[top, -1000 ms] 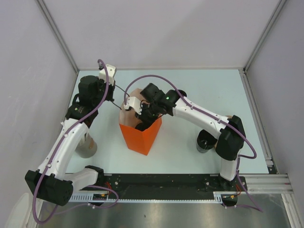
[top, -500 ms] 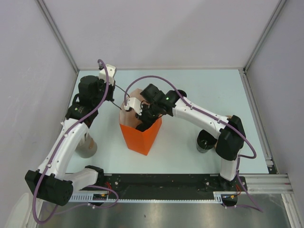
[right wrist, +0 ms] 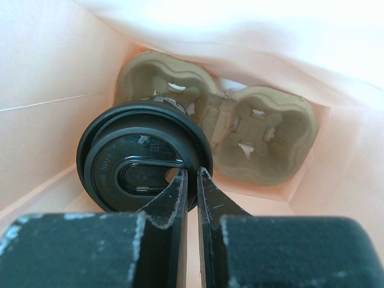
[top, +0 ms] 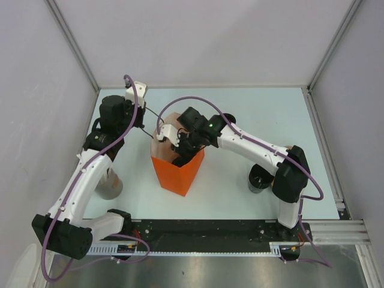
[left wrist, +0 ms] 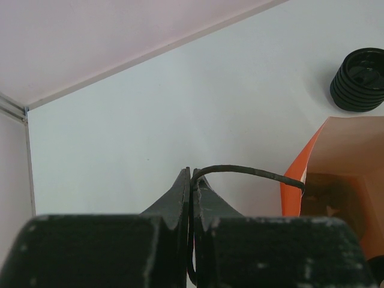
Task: Pack the takeout coffee
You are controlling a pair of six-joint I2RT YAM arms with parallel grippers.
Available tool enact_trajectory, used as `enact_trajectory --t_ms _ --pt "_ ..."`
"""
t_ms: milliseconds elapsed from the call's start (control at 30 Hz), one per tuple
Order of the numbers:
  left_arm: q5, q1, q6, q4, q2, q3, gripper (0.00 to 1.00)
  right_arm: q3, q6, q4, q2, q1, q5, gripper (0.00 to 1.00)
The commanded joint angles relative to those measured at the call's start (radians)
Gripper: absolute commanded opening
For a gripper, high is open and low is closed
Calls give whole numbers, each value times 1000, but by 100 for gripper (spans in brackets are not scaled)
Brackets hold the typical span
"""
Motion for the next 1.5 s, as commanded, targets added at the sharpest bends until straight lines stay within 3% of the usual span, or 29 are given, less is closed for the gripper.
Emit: enact_trajectory --t_ms 0,1467 --pt "-12 7 -15 38 -7 -8 2 1 -4 18 16 11 -16 0" --pt "-11 7 -15 35 -1 -2 1 -1 -36 -37 155 42 24 0"
